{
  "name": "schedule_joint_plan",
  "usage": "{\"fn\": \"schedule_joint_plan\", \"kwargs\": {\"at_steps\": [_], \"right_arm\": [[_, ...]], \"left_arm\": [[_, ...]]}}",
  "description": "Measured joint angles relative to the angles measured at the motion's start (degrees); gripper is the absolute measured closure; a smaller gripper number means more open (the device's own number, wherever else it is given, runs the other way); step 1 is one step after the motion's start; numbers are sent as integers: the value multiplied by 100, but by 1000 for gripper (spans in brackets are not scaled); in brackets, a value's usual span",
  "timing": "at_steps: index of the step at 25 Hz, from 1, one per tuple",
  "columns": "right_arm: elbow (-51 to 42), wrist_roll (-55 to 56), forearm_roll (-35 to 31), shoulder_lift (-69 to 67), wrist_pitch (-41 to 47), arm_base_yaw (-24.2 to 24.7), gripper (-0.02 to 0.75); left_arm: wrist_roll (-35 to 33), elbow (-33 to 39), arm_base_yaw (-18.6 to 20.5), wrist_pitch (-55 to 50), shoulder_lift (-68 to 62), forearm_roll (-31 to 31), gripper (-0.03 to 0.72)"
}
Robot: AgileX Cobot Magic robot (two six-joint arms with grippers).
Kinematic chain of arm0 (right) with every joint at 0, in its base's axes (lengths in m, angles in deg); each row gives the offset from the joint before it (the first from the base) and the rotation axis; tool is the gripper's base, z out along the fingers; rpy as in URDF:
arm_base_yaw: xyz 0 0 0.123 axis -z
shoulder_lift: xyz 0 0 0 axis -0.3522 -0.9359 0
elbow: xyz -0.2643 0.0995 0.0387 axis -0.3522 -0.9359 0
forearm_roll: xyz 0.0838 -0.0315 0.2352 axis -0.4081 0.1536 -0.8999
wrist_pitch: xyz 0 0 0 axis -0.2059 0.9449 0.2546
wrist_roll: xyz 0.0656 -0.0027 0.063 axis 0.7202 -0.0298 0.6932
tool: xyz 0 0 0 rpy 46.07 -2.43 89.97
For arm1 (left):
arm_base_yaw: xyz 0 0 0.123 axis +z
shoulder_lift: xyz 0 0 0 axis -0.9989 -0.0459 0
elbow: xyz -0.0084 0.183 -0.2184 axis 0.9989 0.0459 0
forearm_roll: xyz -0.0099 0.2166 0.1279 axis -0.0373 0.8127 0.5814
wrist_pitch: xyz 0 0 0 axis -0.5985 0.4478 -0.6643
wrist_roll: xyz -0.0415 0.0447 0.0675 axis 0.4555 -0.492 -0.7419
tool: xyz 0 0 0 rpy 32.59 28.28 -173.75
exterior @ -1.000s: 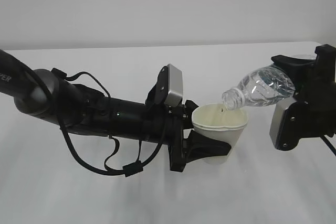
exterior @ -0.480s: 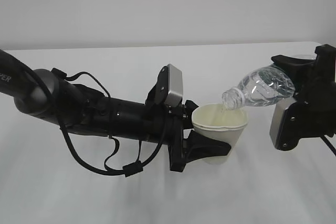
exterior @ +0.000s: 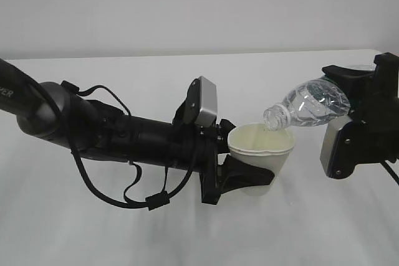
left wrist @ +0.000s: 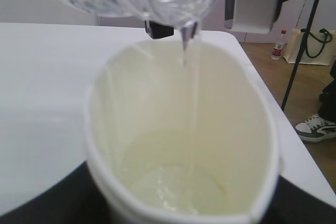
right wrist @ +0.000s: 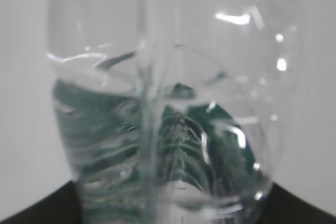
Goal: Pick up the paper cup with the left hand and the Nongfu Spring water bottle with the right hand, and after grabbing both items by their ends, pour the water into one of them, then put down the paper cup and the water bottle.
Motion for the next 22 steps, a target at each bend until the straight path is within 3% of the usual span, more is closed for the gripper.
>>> {"fn": "schedule_joint_plan", "kwargs": {"at_steps": [22], "right_arm": [[0,-16,0,0,0,0,383]], "left_arm": [[0,0,0,0,0,0,262]]}}
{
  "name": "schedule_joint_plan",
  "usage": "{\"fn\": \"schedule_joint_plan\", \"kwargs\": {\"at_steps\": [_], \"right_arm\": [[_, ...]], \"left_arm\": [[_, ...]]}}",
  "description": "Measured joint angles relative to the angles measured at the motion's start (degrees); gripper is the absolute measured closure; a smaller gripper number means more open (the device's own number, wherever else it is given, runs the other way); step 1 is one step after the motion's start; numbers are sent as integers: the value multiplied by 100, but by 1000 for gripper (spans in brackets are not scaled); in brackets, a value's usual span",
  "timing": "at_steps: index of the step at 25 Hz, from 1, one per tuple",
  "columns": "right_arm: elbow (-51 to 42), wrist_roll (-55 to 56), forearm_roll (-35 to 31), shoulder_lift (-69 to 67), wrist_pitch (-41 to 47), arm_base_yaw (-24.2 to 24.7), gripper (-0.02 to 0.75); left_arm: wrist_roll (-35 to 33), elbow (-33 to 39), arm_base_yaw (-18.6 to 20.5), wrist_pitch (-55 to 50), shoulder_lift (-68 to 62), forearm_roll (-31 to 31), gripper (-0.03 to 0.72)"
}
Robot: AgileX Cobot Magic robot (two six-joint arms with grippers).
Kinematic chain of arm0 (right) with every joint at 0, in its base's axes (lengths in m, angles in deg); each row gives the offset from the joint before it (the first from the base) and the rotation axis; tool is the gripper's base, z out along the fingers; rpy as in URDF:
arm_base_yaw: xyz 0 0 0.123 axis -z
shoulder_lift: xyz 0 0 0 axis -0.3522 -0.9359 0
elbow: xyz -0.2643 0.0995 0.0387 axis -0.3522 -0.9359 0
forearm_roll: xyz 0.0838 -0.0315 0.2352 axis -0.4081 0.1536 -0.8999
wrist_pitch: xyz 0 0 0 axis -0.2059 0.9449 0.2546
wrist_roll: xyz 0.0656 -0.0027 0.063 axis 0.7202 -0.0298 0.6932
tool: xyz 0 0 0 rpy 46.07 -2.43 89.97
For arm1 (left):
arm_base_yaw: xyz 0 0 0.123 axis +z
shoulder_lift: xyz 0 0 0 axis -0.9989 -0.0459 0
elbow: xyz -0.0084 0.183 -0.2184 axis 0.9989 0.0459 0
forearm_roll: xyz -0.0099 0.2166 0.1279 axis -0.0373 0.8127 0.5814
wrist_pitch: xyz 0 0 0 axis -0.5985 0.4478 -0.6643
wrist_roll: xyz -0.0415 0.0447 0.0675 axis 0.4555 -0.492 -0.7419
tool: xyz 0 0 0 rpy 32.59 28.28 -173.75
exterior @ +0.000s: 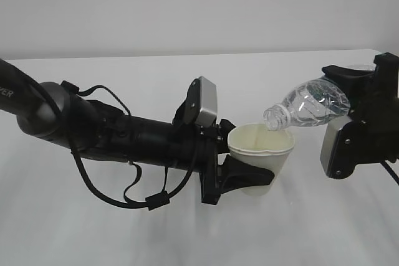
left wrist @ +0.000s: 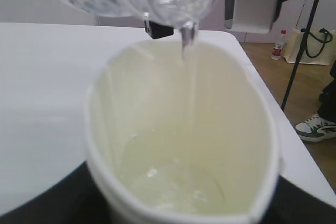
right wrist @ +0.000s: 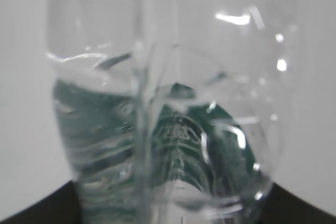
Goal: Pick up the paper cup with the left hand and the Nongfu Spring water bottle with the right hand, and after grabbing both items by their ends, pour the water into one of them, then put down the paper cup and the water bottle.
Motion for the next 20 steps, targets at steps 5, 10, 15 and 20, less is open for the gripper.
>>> {"fn": "schedule_joint_plan", "kwargs": {"at_steps": [5,10,15,20], "right_arm": [[0,-10,0,0,0,0,383],[0,-22,0,0,0,0,383],[0,-82,0,0,0,0,383],[0,-114,0,0,0,0,383]], "left_arm": [[0,0,0,0,0,0,262],[0,0,0,-13,0,0,262],[0,0,0,-36,0,0,262],[0,0,0,-36,0,0,262]]}}
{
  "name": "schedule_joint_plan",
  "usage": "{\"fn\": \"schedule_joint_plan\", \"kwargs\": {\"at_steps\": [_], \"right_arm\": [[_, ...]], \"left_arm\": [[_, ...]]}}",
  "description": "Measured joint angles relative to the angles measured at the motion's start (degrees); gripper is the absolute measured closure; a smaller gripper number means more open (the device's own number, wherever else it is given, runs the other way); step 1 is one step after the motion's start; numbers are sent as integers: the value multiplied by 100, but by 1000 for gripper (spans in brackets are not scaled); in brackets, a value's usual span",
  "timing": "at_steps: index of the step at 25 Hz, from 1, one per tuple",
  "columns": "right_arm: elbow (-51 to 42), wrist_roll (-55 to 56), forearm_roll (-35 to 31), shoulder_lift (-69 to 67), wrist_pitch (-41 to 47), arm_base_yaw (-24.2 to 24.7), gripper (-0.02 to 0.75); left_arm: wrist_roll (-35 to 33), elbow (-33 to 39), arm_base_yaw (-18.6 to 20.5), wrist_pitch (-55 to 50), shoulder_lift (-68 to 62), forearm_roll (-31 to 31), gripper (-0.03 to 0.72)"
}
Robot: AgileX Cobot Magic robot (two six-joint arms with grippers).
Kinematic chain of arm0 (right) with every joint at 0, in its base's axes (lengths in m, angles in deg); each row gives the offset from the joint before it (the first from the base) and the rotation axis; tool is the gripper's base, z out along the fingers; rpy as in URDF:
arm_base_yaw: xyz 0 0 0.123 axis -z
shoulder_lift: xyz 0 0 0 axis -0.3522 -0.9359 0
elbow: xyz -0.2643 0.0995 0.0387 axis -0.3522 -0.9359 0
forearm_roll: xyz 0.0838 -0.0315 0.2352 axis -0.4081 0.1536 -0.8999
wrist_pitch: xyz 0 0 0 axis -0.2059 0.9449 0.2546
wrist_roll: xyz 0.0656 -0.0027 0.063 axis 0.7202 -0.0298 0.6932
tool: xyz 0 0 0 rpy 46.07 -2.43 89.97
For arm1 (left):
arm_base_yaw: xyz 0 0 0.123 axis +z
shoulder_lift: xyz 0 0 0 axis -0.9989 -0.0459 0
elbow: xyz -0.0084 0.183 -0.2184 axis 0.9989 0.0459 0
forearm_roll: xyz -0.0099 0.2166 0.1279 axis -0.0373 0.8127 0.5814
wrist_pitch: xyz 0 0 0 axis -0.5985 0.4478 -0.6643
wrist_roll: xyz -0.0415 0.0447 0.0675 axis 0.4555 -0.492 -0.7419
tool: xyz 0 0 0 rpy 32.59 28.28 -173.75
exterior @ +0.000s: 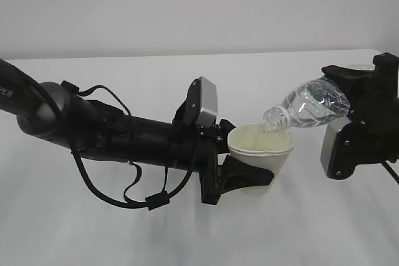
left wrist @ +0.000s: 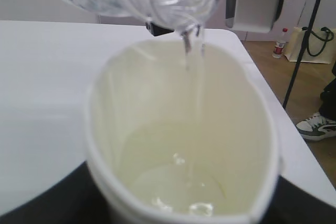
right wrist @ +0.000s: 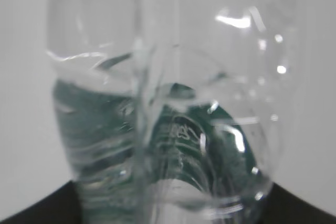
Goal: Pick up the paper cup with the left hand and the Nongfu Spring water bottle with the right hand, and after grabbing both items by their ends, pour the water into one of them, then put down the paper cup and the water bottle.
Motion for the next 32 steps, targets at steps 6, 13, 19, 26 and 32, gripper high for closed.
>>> {"fn": "schedule_joint_plan", "kwargs": {"at_steps": [6,13,19,26,32], "right_arm": [[0,-13,0,0,0,0,383],[0,-15,0,0,0,0,383],[0,-37,0,0,0,0,383],[0,-50,0,0,0,0,383],[0,-62,0,0,0,0,383]], "left_arm": [[0,0,0,0,0,0,262],[0,0,0,-7,0,0,262],[0,0,0,-7,0,0,262],[0,0,0,-7,0,0,262],[0,0,0,-7,0,0,262]]}}
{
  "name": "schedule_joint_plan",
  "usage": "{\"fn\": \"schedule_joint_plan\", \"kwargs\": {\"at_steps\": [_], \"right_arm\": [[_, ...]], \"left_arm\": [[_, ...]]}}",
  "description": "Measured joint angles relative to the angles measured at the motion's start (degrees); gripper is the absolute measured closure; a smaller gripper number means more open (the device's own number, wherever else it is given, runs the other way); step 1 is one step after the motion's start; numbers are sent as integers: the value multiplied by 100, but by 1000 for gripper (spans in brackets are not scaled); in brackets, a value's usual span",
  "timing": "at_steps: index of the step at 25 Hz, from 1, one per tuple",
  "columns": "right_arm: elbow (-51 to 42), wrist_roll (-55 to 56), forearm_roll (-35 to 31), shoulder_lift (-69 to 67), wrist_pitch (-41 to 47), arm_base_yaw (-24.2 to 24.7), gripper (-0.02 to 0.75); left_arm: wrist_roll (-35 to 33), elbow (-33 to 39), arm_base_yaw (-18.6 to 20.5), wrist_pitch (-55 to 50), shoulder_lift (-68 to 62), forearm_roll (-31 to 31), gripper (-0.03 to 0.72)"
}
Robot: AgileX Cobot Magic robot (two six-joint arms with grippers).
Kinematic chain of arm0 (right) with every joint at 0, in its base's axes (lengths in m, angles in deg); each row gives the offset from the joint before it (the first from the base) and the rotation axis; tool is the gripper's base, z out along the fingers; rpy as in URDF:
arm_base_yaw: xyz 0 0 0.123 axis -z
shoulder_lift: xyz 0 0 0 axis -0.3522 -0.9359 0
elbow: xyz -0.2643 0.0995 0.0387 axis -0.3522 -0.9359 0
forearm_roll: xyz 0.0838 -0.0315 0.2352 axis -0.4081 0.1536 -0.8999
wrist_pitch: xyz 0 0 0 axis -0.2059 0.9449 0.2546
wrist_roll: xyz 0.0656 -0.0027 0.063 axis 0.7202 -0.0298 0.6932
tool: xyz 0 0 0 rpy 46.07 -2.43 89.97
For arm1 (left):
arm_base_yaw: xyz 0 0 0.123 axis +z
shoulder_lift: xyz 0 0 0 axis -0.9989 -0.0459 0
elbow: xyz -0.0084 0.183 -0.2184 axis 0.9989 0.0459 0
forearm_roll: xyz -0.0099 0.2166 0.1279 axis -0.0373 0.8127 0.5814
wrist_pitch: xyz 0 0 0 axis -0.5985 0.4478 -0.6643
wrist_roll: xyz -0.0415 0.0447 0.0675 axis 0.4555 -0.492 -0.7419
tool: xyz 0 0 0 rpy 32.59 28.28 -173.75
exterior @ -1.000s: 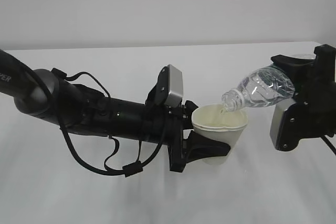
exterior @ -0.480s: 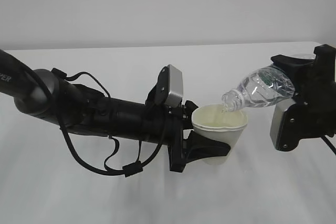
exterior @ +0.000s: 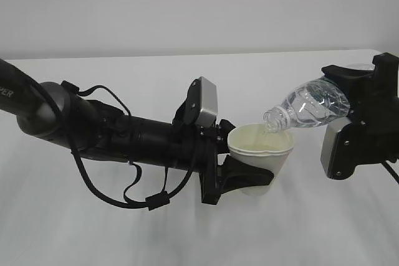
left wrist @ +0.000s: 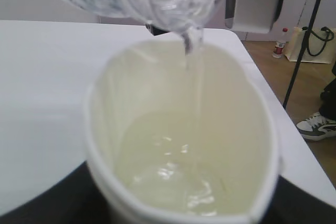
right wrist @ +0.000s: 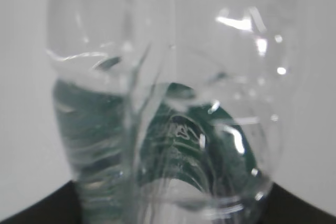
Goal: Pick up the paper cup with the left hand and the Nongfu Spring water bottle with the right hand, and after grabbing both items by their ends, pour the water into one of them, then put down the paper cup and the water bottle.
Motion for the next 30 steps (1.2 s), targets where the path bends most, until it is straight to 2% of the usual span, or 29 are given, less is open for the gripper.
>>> {"fn": "schedule_joint_plan", "kwargs": {"at_steps": [30], "right_arm": [[0,-46,27,0,0,0,383]], "left_arm": [[0,0,0,0,0,13,262]]}}
